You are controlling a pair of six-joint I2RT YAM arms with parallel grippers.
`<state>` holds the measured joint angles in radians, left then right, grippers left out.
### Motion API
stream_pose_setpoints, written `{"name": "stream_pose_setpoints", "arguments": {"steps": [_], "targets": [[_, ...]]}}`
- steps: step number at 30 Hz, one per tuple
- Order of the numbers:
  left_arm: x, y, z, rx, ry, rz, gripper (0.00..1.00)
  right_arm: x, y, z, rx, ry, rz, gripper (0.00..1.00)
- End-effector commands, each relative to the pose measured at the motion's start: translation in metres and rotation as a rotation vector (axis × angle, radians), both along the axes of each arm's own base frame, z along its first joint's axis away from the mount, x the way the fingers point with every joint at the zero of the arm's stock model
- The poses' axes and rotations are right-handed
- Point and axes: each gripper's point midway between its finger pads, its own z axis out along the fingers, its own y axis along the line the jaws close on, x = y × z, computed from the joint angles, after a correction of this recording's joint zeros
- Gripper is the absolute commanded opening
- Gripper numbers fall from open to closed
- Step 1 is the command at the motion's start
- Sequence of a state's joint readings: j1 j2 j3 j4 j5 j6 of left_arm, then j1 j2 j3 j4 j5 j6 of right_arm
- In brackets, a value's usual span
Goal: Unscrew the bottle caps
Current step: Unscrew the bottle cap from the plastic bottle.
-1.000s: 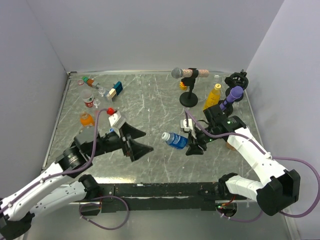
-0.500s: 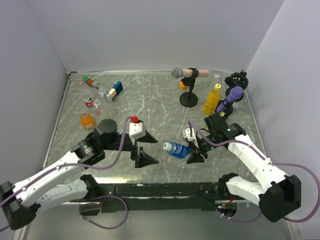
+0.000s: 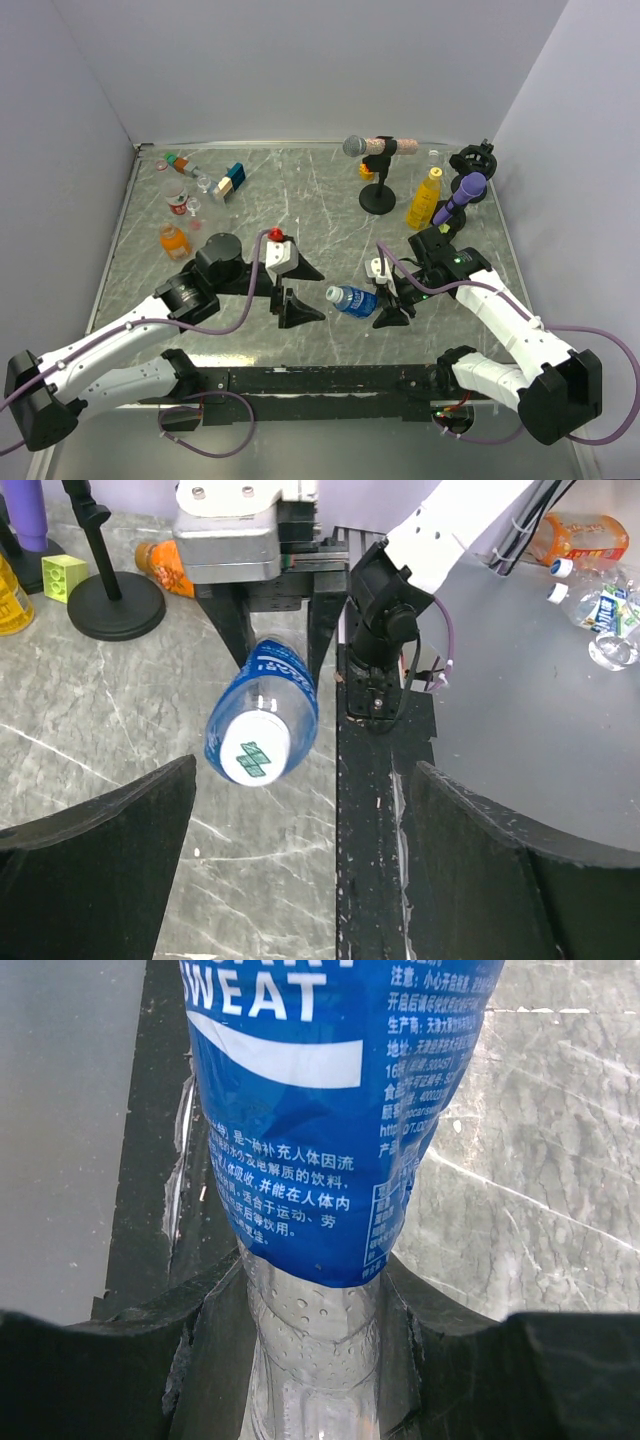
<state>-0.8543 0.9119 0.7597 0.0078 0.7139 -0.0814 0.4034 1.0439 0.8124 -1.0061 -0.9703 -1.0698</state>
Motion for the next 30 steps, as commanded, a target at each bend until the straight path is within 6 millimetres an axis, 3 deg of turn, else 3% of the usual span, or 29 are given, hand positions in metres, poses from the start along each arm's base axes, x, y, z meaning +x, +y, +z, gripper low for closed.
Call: {"name": "stream_pose_setpoints", "arguments": {"steps": [1, 18, 23, 27, 30], "targets": [[0.006, -0.011, 0.013, -0.052, -0.055, -0.020, 0.90, -0.002, 0.008, 0.010, 0.068, -0.028, 0.048, 0.33], [0.018, -0.029, -0.001, -0.026, 0.031, -0.021, 0.55, -0.003, 0.009, 0.010, 0.068, -0.009, 0.055, 0.33], [0.016, -0.030, 0.005, -0.051, 0.071, -0.022, 0.32, -0.002, 0.009, 0.008, 0.061, -0.003, 0.052, 0.33], [0.016, -0.031, 0.003, -0.031, 0.143, -0.004, 0.05, -0.004, 0.010, 0.010, 0.065, 0.005, 0.054, 0.33], [0.019, -0.031, 0.002, -0.017, 0.245, 0.051, 0.01, -0.002, 0.010, 0.010, 0.064, 0.004, 0.050, 0.33]]}}
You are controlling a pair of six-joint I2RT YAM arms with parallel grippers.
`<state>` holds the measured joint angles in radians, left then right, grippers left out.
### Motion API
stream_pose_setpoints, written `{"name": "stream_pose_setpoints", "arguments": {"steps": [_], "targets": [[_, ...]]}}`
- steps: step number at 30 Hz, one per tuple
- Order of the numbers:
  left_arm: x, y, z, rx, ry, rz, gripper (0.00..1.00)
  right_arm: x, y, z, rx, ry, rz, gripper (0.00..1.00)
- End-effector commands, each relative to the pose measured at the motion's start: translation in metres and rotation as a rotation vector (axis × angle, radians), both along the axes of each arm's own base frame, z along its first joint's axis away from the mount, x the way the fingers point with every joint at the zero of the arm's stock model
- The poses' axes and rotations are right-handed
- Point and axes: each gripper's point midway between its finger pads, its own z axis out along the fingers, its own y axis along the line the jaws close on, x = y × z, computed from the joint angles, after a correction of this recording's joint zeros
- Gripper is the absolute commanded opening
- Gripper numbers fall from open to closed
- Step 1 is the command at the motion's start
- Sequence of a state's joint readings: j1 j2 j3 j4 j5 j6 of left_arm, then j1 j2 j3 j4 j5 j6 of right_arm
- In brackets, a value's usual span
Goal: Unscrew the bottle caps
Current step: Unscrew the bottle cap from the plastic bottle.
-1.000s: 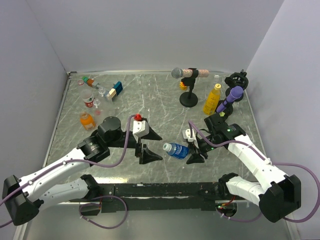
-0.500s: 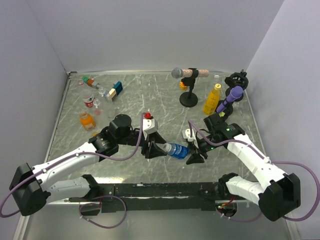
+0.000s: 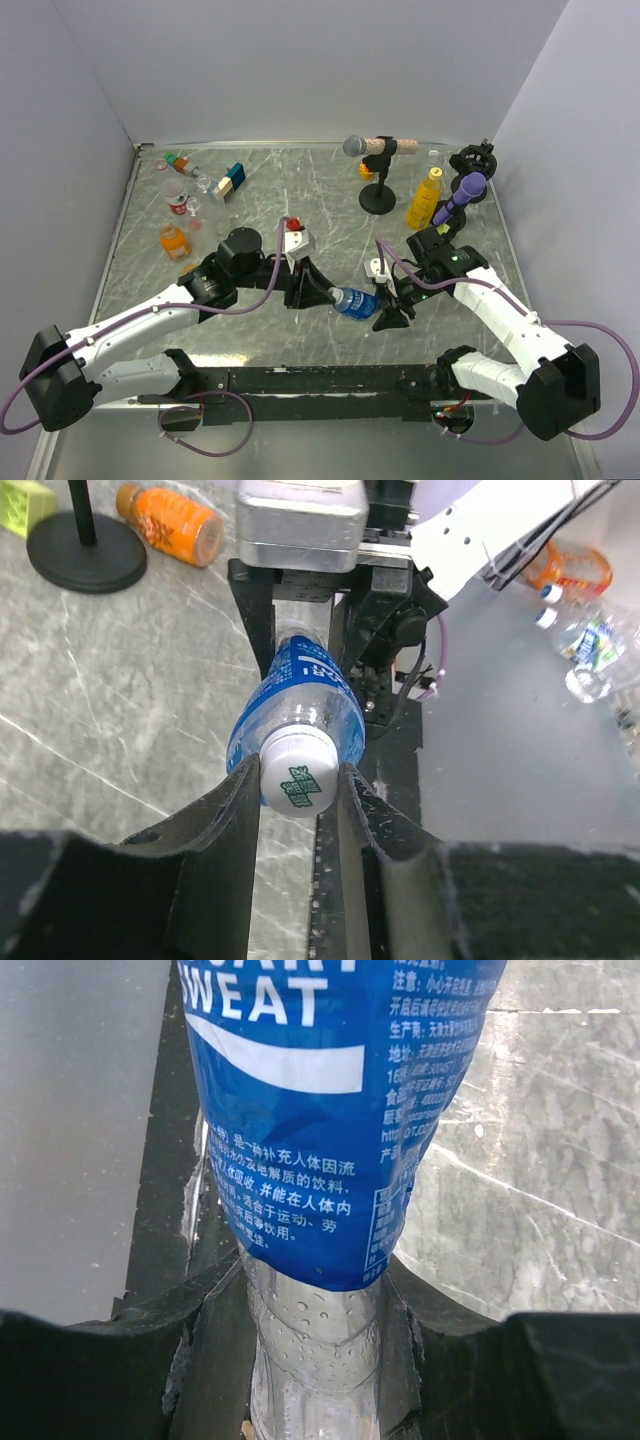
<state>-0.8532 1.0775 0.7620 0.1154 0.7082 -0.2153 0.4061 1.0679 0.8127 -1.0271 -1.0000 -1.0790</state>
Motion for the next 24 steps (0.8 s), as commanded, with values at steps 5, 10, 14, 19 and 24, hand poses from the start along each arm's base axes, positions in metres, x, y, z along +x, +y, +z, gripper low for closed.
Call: {"name": "stream_pose_setpoints", "arguments": {"steps": [5, 10, 14, 19, 24], "targets": [[0.015, -0.007, 0.027, -0.044, 0.452, 0.243, 0.01, 0.008, 0.006, 0.008, 0.030, -0.041, 0.006, 0.33], [0.019, -0.005, 0.032, -0.118, 0.821, 0.381, 0.01, 0.013, 0.004, 0.010, 0.022, -0.079, -0.019, 0.32], [0.031, 0.003, 0.049, -0.172, 0.873, 0.487, 0.01, 0.020, 0.002, 0.010, -0.009, -0.094, -0.035, 0.32], [0.026, 0.004, 0.055, -0.119, 0.737, 0.446, 0.66, 0.024, -0.001, 0.015, -0.054, -0.074, -0.020, 0.32], [0.028, 0.026, 0.063, -0.094, 0.446, 0.463, 0.99, 0.028, 0.000, 0.028, -0.075, -0.047, -0.001, 0.32]]}}
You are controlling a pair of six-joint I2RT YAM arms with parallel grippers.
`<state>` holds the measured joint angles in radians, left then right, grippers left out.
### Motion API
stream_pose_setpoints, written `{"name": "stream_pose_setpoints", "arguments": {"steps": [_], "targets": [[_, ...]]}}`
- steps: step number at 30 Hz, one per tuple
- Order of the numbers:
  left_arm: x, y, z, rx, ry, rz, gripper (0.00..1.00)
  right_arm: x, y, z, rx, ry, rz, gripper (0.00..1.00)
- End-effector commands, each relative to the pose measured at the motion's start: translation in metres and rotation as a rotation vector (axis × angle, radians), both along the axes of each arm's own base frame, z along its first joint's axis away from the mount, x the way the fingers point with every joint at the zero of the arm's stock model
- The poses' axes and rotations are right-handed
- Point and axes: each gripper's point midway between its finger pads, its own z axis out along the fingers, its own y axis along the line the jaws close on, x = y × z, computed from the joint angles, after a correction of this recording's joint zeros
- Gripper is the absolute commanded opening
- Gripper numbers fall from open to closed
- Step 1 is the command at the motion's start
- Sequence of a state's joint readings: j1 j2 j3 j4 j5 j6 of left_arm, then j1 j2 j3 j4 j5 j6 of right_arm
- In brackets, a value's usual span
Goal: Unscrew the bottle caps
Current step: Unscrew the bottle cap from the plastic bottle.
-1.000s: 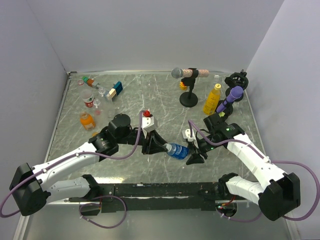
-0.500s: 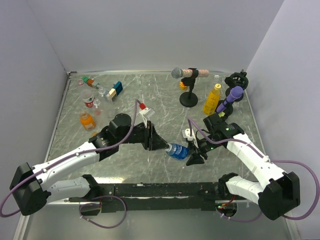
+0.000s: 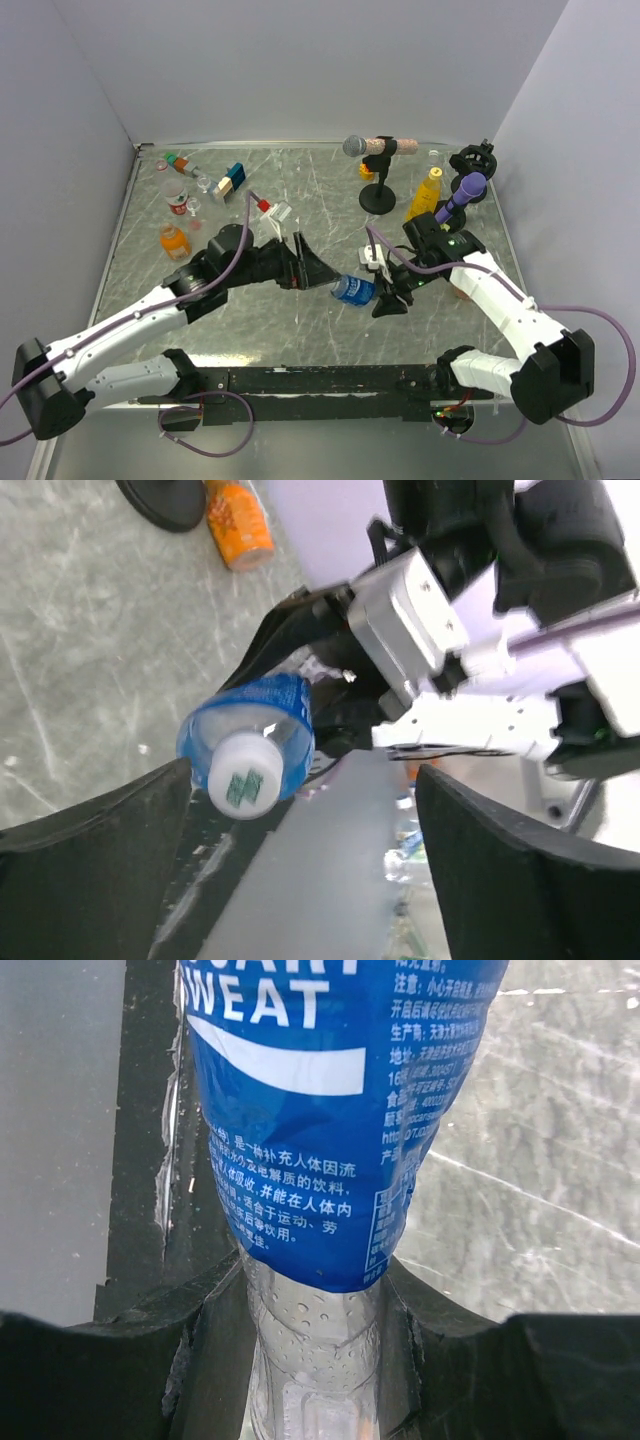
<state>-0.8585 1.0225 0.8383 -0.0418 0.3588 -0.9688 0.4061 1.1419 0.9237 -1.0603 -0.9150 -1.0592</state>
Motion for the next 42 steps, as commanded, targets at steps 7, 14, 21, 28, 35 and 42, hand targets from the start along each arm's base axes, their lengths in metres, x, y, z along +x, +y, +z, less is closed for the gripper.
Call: {"name": "stream_pose_setpoints", "arguments": {"steps": [7, 14, 21, 28, 35, 42], "targets": [[0.010, 0.085, 0.046, 0.152, -0.642, 0.193, 0.97, 0.028, 0.006, 0.062, 0.023, 0.002, -0.018, 0.33], [0.014, 0.105, 0.030, 0.238, -0.679, 0.246, 0.96, 0.072, 0.005, 0.097, 0.067, 0.036, -0.060, 0.32], [0.022, 0.097, 0.037, 0.276, -0.817, 0.206, 0.96, 0.090, 0.014, 0.128, 0.089, 0.082, -0.056, 0.32], [0.034, 0.088, 0.072, 0.230, -0.820, 0.251, 0.97, 0.110, 0.018, 0.129, 0.055, 0.101, -0.148, 0.32], [0.007, 0.069, 0.098, 0.083, -0.899, 0.113, 0.97, 0.099, 0.017, 0.130, -0.014, 0.020, -0.120, 0.32], [0.007, 0.089, 0.140, 0.012, -0.917, 0.235, 0.97, 0.082, 0.015, 0.106, -0.018, 0.026, -0.089, 0.32]]}}
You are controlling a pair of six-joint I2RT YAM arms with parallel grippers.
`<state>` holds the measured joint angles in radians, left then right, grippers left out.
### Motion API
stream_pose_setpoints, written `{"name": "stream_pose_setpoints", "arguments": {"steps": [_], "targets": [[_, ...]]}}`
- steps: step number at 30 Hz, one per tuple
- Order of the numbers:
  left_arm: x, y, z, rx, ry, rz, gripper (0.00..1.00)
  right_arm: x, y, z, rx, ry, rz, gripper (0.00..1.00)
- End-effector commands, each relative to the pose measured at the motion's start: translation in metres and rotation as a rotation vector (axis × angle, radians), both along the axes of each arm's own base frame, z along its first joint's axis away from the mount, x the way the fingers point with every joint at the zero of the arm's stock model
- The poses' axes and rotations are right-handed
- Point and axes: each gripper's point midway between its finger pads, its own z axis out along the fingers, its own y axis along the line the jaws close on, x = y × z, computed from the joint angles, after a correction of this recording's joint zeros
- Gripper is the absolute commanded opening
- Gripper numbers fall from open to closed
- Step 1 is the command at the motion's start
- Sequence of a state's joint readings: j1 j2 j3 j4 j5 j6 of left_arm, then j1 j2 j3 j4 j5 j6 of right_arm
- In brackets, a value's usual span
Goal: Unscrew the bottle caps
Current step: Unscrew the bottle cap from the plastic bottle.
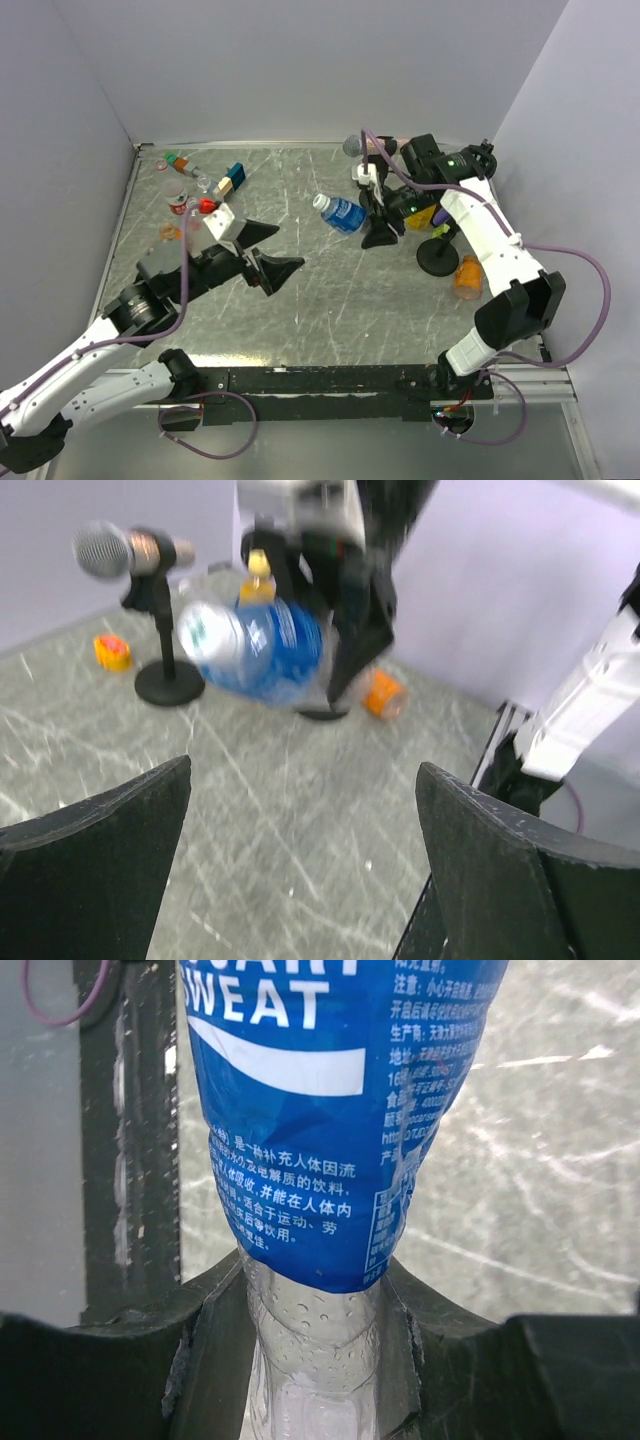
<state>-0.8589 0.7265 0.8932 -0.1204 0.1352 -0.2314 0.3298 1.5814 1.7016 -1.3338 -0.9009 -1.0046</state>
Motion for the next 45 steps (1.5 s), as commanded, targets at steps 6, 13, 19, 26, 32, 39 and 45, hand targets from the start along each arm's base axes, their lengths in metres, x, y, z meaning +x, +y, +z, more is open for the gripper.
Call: {"name": "stream_pose_setpoints", "arguments": {"steps": [6, 13, 19, 26, 32, 39, 45], "targets": [[-0.007, 0.017, 0.049, -0.129, -0.057, 0.040, 0.97, -0.052, 0.008, -0.013, -0.013, 0.015, 0.098, 0.32], [-0.001, 0.034, 0.065, -0.116, -0.070, 0.124, 0.97, -0.071, 0.035, -0.036, -0.050, -0.036, 0.207, 0.32], [-0.001, 0.021, 0.050, -0.008, 0.006, 0.078, 0.97, -0.077, 0.035, -0.043, -0.064, -0.071, 0.221, 0.32], [-0.015, 0.011, 0.031, 0.097, 0.002, -0.039, 0.97, -0.104, 0.023, -0.043, 0.007, -0.077, 0.306, 0.33], [-0.030, -0.004, -0.011, 0.227, -0.066, -0.207, 0.99, -0.126, 0.019, -0.041, 0.096, -0.140, 0.360, 0.33], [-0.061, 0.002, -0.038, 0.222, -0.242, -0.349, 0.99, -0.135, 0.013, -0.063, 0.108, -0.141, 0.323, 0.33], [-0.079, -0.002, -0.045, 0.124, -0.371, -0.431, 0.99, -0.128, 0.007, -0.062, 0.058, -0.171, 0.276, 0.33]]}}
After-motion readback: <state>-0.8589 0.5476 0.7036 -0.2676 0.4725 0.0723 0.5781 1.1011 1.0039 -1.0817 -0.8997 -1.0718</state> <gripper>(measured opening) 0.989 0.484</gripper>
